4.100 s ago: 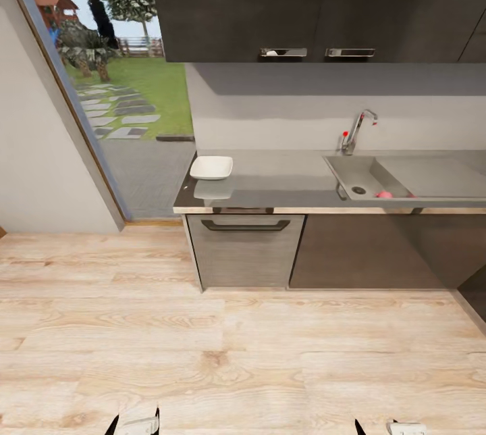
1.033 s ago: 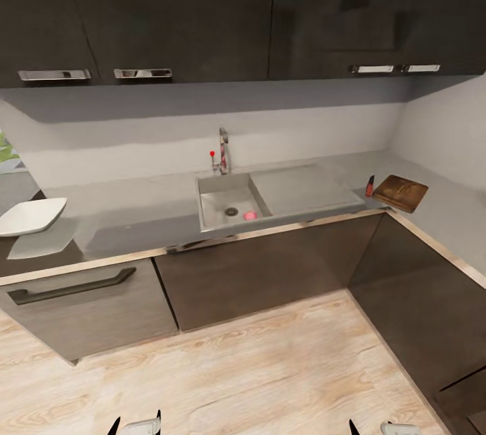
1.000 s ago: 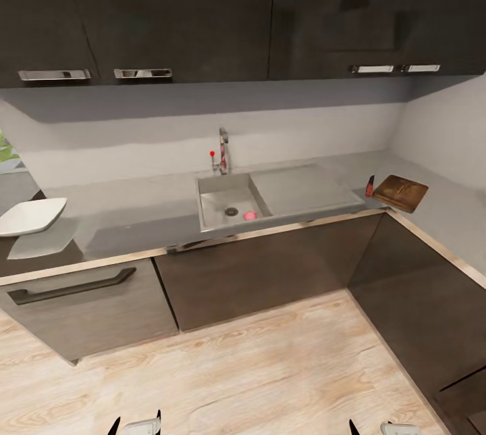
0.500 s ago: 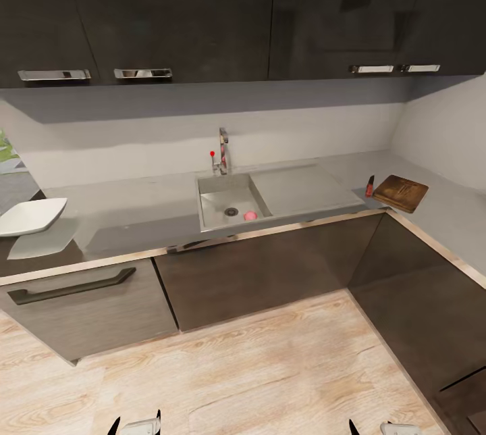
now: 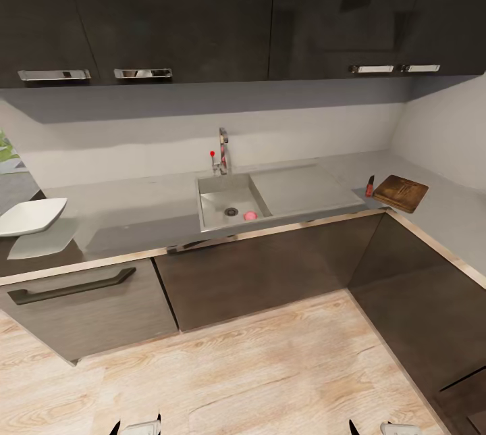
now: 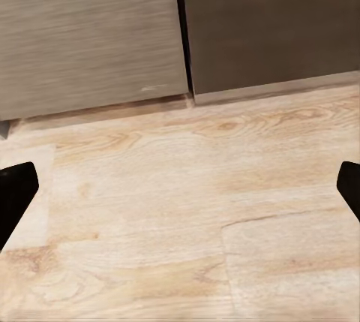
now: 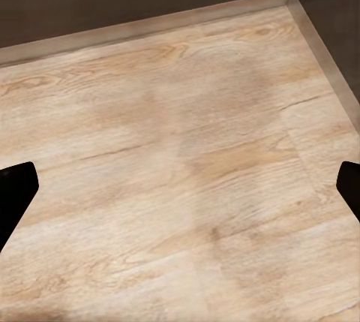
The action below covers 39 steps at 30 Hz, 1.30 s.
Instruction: In the kitchen, take the Vidalia onion out of the sink, dice it on the chopping board with the paring knife, put the diced onion into the bowl on the countertop, then place both the paring knife and the chopping board into the sink.
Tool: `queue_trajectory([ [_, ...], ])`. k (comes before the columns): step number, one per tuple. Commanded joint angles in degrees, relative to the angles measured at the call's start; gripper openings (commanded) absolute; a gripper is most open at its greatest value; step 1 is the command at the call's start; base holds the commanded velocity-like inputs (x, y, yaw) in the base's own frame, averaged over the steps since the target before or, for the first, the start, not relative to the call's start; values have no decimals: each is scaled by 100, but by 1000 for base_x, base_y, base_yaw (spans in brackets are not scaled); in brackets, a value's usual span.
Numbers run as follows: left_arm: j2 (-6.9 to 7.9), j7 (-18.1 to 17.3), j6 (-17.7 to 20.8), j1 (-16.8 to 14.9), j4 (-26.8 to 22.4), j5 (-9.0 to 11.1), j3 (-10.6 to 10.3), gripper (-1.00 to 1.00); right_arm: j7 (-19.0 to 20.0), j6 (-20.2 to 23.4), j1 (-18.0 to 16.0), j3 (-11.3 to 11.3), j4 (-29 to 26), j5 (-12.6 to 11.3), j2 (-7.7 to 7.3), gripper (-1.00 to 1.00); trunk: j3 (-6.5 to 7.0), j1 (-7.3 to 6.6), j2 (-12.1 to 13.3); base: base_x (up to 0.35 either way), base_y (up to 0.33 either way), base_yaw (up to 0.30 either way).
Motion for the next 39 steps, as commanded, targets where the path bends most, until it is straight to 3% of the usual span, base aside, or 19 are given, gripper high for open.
queue_trajectory([
  [1,-3,-1,-27,-11,22,57,-49,100,58,-15,-4,-21,5,-44,2,100,-11,3,-11,0,0,0],
  [28,-3,-1,-8,-11,22,57,-50,100,58,-15,-4,-12,3,-53,2,100,-11,3,-11,0,0,0],
  [39,4,-1,-16,-11,22,57,-47,100,59,-15,-4,-12,-3,-70,12,100,48,3,-11,0,0,-153],
])
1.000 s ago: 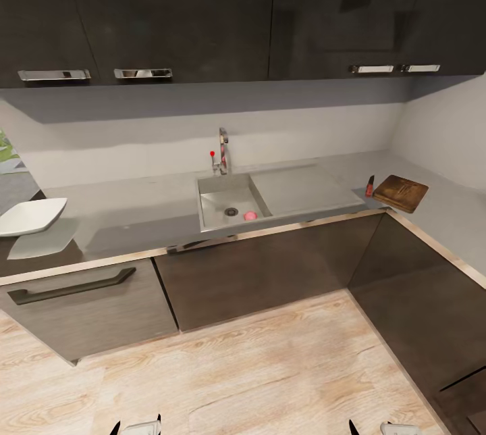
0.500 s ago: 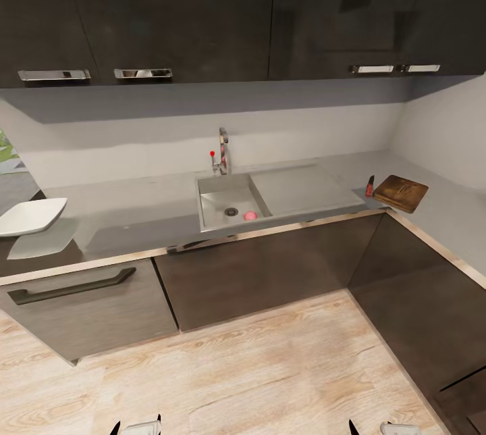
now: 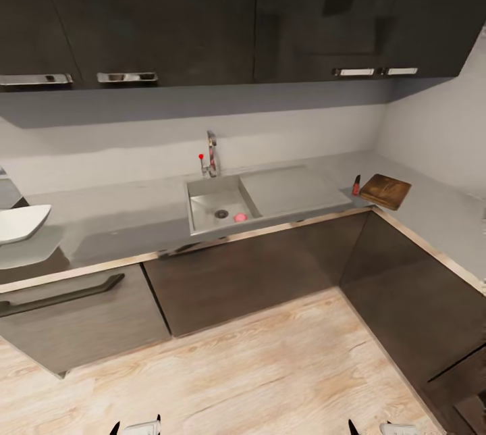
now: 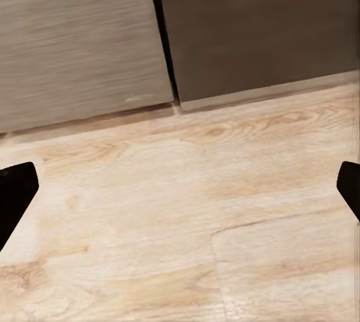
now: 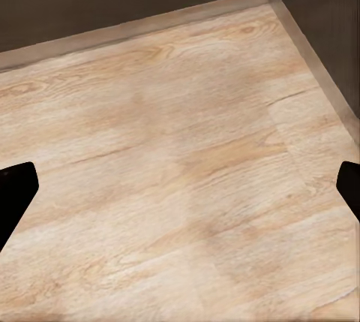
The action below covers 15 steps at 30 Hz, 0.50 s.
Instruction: In the kitchen, take the Vidalia onion out of the sink, dice it on the chopping board with the paring knife, put the diced onion into the bowl on the countertop, then place both the paring knife and the chopping board into the sink.
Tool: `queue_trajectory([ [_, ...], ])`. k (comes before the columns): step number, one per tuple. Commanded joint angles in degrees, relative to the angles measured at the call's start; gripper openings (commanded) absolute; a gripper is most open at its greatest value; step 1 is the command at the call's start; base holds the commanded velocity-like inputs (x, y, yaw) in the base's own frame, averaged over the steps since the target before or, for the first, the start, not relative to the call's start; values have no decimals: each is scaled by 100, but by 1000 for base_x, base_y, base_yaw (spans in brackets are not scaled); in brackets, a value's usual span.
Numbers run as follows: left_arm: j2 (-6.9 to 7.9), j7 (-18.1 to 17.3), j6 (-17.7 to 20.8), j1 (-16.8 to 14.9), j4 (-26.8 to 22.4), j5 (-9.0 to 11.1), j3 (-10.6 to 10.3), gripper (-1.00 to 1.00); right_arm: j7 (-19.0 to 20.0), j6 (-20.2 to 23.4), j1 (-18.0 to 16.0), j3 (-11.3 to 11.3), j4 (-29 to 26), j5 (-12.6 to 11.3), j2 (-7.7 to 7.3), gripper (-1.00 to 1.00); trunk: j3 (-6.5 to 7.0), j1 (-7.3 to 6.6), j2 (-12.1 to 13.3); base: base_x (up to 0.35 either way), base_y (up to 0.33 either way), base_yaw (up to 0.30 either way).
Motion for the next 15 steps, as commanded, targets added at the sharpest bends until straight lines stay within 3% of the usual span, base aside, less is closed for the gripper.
queue_trajectory([
  [1,-2,-2,-32,-11,22,56,-50,100,58,-15,-4,-21,4,-47,5,100,-4,3,-11,0,0,-193],
  [15,-1,-2,-29,-11,22,57,-48,100,57,-15,-4,-21,10,-38,10,100,94,3,-11,0,0,-193],
])
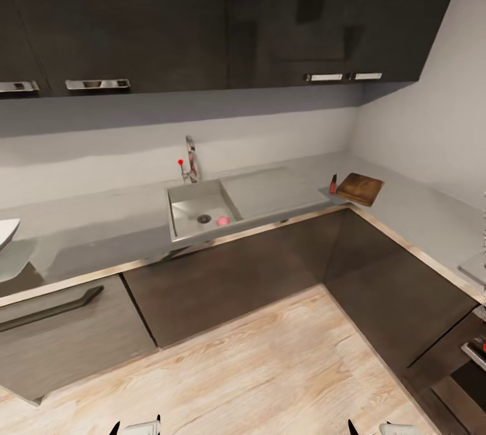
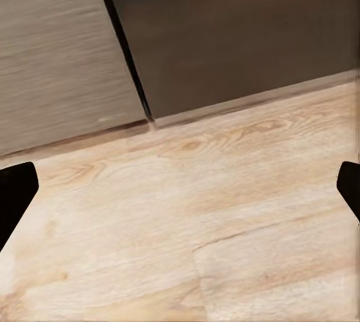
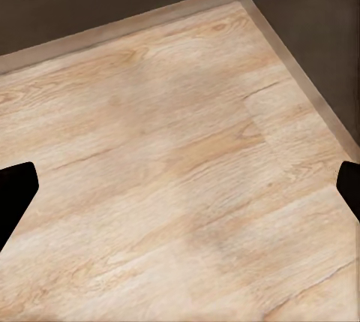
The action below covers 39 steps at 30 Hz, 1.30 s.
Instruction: In the kitchen, take the Vidalia onion out of the sink, dice it on the chopping board with the paring knife, put the diced onion into the bowl on the countertop, then place both the paring knife and the chopping board into the sink.
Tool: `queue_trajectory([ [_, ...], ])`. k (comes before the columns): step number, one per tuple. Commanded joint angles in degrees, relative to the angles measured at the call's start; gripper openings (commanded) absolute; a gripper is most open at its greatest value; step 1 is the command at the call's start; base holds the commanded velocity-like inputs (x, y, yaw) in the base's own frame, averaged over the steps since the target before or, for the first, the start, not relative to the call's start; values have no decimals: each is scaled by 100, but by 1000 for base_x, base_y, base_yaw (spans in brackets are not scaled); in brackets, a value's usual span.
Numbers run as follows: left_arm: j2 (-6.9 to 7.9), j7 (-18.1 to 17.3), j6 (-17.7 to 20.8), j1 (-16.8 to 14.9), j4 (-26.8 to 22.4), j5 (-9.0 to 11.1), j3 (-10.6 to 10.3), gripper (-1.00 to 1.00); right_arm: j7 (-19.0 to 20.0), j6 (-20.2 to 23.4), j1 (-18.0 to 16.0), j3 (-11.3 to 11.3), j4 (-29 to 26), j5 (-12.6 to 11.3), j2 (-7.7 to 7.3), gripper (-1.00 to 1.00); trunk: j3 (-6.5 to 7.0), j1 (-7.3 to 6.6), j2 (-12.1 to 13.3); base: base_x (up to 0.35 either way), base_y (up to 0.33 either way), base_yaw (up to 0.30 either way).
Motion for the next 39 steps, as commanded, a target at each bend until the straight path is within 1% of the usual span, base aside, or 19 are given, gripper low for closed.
queue_trajectory([
  [1,-3,-2,-31,-11,22,56,-51,100,58,-15,-4,-21,4,-46,2,100,-7,3,-11,0,0,-89],
  [9,-3,-2,-27,-11,20,56,-51,100,-8,7,-4,-31,9,-29,5,100,2,3,-11,0,0,-27],
  [10,-3,-2,-27,-11,21,56,-51,100,-63,16,-4,-33,-7,-29,6,100,2,3,-11,0,0,-3],
  [12,-3,-2,-27,-11,22,55,-51,100,-494,162,-55,-27,-152,-32,43,100,2,3,-11,0,0,-1],
  [14,-7,-2,-27,-11,22,56,-55,100,-1200,926,-403,-19,-569,-14,176,100,2,3,-11,0,0,0],
  [15,-8,-2,-27,-11,22,56,-56,100,-1318,1131,-485,-16,-682,-10,199,100,2,3,-11,0,0,0],
  [16,-10,-2,-27,-11,22,56,-57,100,-1487,1525,-639,-11,-915,-4,233,100,2,3,-11,0,0,0],
  [19,-11,-2,-27,-11,22,56,-59,100,-1692,2453,-969,-6,-1581,3,269,100,2,3,-11,0,0,0],
  [20,-11,-2,-27,-11,22,56,-59,100,-1713,2636,-1026,-6,-1723,4,272,100,2,3,-11,0,0,0],
  [23,-12,-2,-27,-11,22,56,-59,100,-1775,3548,-1308,-4,-2439,45,279,100,2,3,-11,0,0,0],
  [25,-12,-2,-13,-11,27,56,-60,100,-1805,4523,-1777,-4,-3097,239,282,100,2,3,-11,0,0,0],
  [30,-12,-2,17,-11,30,56,-60,100,-1826,5536,-2731,-3,-3482,476,283,100,2,3,-11,0,0,0],
  [31,-12,-2,70,-11,31,56,-60,100,-1835,6018,-3374,1,-3530,519,283,100,2,3,-11,0,0,0],
  [32,-12,-2,86,-11,31,56,-60,100,-1840,6257,-3737,2,-3541,541,283,100,2,3,-11,0,0,0],
  [33,-12,-2,91,-11,31,56,-60,100,-1842,6377,-3922,3,-3545,552,283,100,2,3,-11,0,0,0],
  [35,-12,-2,120,-11,31,56,-60,100,-1846,6855,-4651,4,-3549,591,283,100,2,3,-11,0,0,0],
  [36,-3,-2,312,-11,31,56,-58,100,-1848,7370,-5450,5,-3537,612,273,100,2,3,-11,0,0,0],
  [37,3,-2,505,-11,31,56,-59,100,-1848,7530,-5714,5,-3527,616,267,100,2,3,-11,0,0,0],
  [39,10,-11,1127,-11,31,56,-59,100,-1849,7751,-6121,5,-3503,625,253,100,2,3,-11,0,0,0],
])
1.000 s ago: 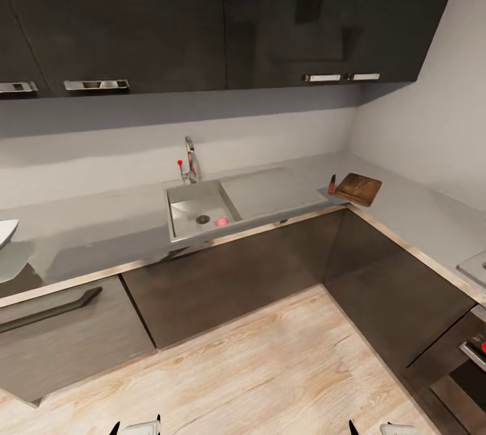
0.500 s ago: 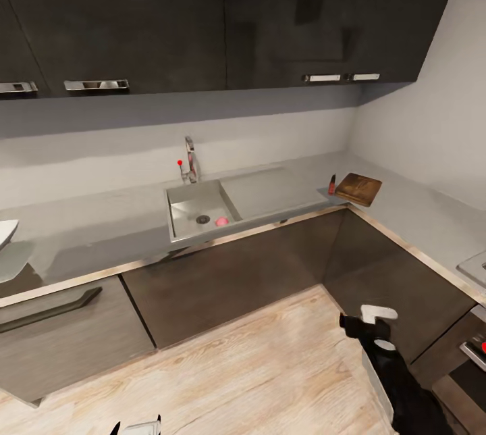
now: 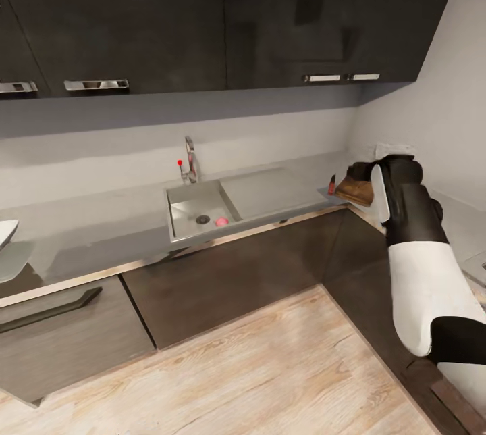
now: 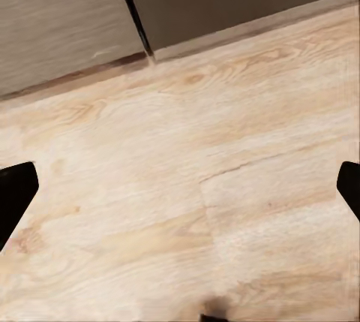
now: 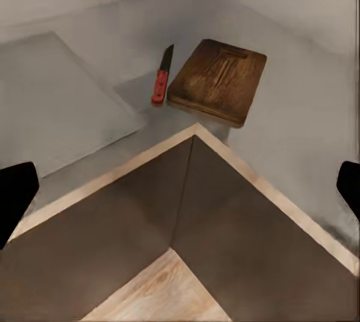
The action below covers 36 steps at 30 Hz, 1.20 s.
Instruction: In the kitchen, take the Vidalia onion out of the sink, dice it on the chopping board with the paring knife, put the diced onion into the bowl on the countertop, then place both the paring knife and the chopping board into the sink.
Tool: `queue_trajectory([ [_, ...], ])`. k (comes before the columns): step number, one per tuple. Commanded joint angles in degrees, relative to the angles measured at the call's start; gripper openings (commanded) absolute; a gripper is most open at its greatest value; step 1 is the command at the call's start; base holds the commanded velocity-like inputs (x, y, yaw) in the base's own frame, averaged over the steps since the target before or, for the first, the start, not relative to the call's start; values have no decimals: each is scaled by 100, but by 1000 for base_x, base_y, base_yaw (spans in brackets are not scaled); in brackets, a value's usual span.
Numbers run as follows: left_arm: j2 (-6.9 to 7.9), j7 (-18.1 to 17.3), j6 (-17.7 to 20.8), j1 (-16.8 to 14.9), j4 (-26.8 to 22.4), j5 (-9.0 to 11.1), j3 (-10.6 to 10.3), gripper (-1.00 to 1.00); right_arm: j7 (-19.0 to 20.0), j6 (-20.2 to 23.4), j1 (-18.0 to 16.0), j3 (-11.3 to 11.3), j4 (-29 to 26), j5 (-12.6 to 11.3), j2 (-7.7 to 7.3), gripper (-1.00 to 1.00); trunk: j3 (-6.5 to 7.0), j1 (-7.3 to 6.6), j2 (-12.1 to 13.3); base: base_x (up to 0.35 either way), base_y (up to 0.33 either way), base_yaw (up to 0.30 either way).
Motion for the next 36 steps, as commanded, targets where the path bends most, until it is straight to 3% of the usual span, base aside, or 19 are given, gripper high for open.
queue_trajectory([
  [1,-3,-2,161,-13,26,55,-52,100,2,67,-80,1,1,13,-7,100,-13,3,-13,0,0,0],
  [2,-1,-20,797,-13,29,55,-53,100,4,134,-212,1,14,12,-40,100,-13,3,-13,0,0,0],
  [7,14,-56,2005,-13,32,55,-53,100,16,194,-316,18,37,10,-108,100,-13,3,-13,0,0,0],
  [9,3,-146,2688,-13,33,55,-53,100,27,201,-333,18,212,9,-136,100,-13,3,-13,59,0,0],
  [12,-14,-256,3067,-13,33,55,-53,100,45,188,-331,19,551,9,-205,100,-13,3,-13,190,-2,0],
  [18,-117,-407,3341,-13,33,55,-53,100,62,148,-322,21,1013,2,-342,100,-13,3,-13,302,-86,0],
  [25,-130,-464,3575,-13,29,50,-53,100,63,142,-315,19,1085,0,-358,100,-13,3,-13,319,-129,0],
  [36,-131,-463,3602,-13,31,54,-53,100,67,142,-314,19,1090,0,-359,100,-13,3,-13,310,-156,0],
])
